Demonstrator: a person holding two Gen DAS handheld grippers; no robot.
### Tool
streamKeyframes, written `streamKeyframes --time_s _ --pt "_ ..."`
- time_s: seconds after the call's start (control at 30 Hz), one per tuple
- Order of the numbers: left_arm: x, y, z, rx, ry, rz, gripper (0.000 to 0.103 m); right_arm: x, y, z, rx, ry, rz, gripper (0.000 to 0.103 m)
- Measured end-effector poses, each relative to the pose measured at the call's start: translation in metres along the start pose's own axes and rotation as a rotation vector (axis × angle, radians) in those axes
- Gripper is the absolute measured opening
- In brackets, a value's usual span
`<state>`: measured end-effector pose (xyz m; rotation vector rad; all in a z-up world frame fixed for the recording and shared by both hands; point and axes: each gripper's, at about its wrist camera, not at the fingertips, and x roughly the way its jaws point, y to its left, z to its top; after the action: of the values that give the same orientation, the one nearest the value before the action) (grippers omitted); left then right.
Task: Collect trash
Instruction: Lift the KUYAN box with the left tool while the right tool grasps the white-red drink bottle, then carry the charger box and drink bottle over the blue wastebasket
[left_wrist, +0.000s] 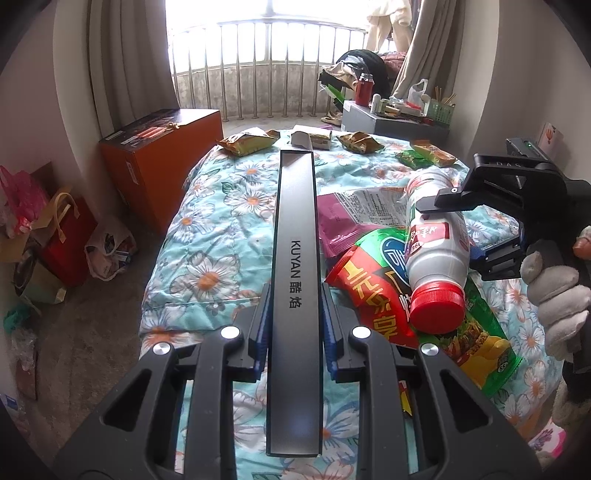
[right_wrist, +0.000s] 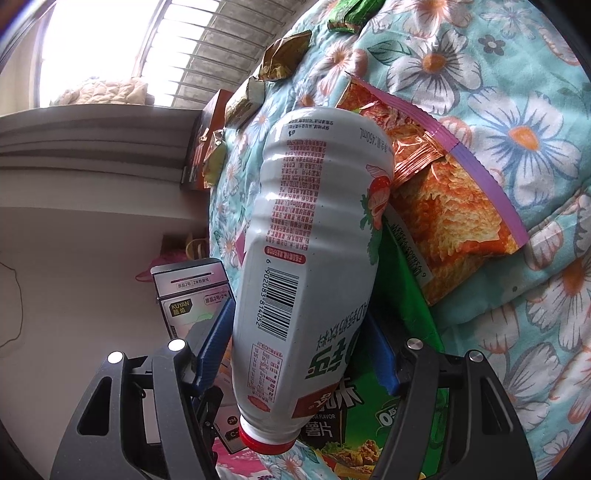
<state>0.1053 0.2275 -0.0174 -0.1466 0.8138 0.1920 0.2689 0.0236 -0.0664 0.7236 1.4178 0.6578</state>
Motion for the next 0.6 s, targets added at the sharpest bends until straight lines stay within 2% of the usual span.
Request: streamKeyframes --time_s 0.03,0.3,0.6 --pt "0.0 0.0 0.0 -0.001 0.0 0.0 0.023 -0.001 0.0 0.0 0.001 -0.003 0.003 0.063" --pt "0.0 0.0 0.001 -0.002 -0.002 -0.007 0.022 -0.032 -0.005 -0.01 -0.015 -0.05 0.085 0.062" --pt "-0.006 0.016 0.0 -0.051 -0.04 -0.018 0.022 -0.088 -0.032 -0.043 0.011 -0.159 0.293 0.061"
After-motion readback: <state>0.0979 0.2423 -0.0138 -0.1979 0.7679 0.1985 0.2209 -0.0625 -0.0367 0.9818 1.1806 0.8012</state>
